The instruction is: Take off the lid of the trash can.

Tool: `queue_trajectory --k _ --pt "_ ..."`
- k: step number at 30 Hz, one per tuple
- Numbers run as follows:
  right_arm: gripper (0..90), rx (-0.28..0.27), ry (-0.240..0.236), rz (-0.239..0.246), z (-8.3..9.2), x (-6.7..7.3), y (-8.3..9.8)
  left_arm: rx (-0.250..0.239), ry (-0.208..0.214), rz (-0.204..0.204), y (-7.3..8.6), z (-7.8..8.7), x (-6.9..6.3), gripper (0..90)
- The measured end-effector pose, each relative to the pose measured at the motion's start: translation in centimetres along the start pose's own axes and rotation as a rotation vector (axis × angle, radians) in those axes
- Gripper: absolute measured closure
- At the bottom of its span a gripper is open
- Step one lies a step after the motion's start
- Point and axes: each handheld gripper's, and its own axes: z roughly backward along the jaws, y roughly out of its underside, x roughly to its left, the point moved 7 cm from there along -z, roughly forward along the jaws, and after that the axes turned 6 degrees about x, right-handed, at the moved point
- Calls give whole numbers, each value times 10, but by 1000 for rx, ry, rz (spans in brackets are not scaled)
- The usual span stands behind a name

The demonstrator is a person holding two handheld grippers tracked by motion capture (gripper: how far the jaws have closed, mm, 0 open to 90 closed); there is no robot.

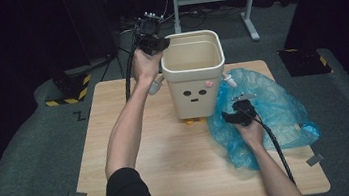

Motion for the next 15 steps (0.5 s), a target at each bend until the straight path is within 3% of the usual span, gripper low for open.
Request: queue_trajectory --k 15 --pt "300 0 0 1 0 0 0 -16 -10 -2 -11 12 -1 782"
